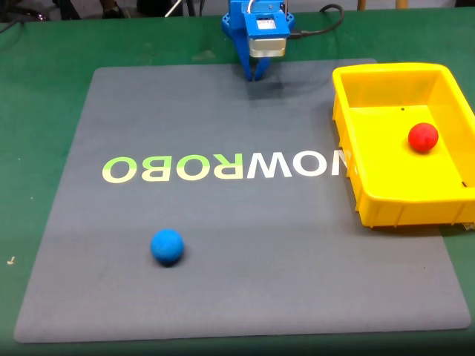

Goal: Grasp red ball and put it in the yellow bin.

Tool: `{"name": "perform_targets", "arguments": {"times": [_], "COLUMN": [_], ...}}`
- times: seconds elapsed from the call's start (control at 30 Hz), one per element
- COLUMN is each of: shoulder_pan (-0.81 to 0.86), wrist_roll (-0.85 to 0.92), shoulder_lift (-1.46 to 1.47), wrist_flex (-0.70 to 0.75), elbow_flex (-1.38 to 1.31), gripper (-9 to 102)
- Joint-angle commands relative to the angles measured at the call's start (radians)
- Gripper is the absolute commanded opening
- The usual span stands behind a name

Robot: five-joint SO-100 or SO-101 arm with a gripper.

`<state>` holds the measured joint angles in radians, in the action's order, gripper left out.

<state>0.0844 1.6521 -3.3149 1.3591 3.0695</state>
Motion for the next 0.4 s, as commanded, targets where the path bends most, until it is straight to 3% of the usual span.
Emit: {"name": "perform_targets", "arguments": {"times": [0.0, 0.37], "shoulder_pan": [0.02, 0.02], "wrist_roll": [-0.005, -0.002], "shoulder_lift": [-0.009, -0.009], "wrist_flex": [0.009, 0.009], "elbow_flex": [0.029, 0.031], "gripper": [0, 0]}}
